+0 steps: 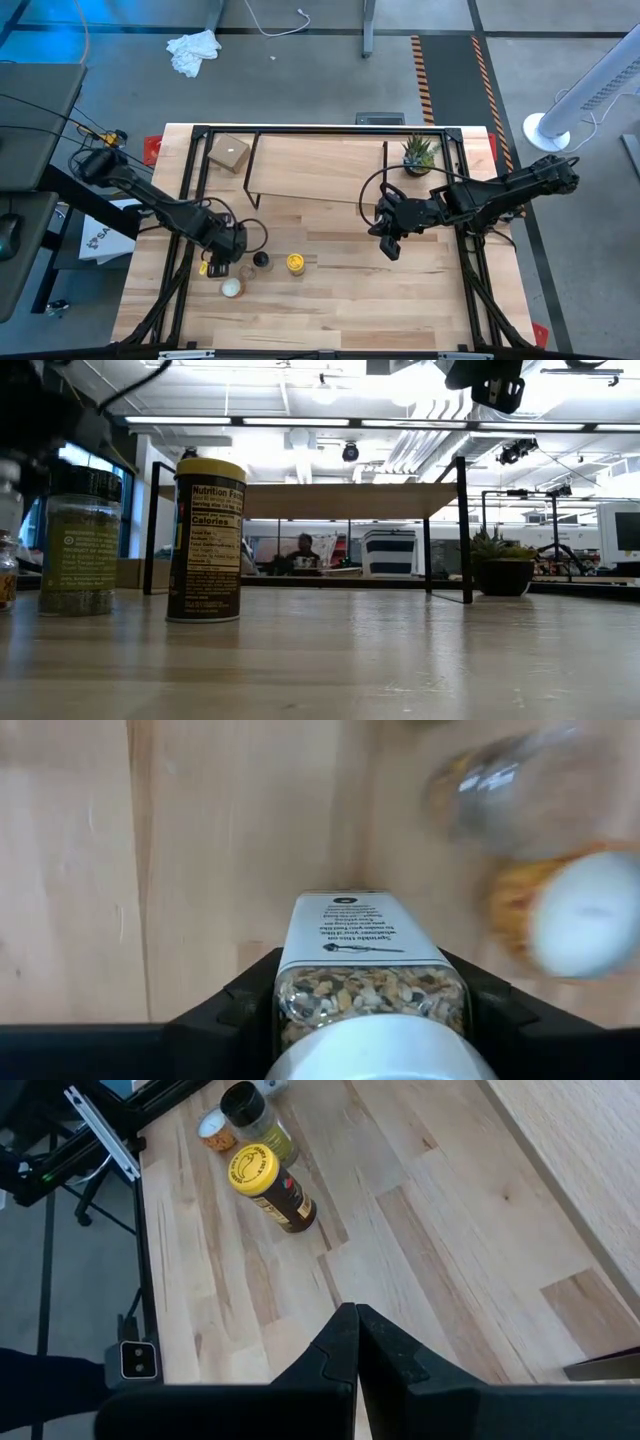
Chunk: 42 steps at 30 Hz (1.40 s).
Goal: Shelf spices
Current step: Put the white seasoning bottle on the shelf
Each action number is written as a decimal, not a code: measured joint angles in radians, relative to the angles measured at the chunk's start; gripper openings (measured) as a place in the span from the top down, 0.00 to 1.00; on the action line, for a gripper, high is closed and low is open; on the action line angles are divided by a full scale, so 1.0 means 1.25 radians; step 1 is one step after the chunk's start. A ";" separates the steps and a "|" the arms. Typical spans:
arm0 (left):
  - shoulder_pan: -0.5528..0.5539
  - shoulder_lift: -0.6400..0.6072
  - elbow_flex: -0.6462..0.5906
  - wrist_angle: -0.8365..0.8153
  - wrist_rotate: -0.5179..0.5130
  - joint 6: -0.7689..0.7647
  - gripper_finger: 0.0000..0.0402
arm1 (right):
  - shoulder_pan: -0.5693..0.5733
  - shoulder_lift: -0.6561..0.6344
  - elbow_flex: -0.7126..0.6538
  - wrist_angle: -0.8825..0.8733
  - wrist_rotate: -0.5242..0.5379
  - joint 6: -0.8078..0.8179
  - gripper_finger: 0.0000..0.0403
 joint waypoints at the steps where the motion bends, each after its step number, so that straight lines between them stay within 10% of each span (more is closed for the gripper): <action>1: 0.000 0.000 0.024 -0.014 0.003 0.002 0.53 | 0.000 0.000 0.000 0.000 0.000 -0.003 1.00; 10: 0.029 -0.001 0.444 -0.240 -0.163 0.146 0.53 | 0.000 -0.009 0.000 -0.013 -0.010 -0.021 1.00; 16: 0.203 0.063 0.776 -0.338 -0.343 0.336 0.53 | -0.005 -0.023 0.000 -0.015 -0.010 -0.013 1.00; 26: 0.535 0.279 1.001 -0.338 -0.143 0.725 0.53 | -0.026 -0.089 0.000 -0.030 0.068 0.039 1.00; 42: 0.620 0.540 1.168 -0.470 -0.104 0.707 0.53 | -0.026 -0.270 0.000 -0.075 0.109 -0.092 1.00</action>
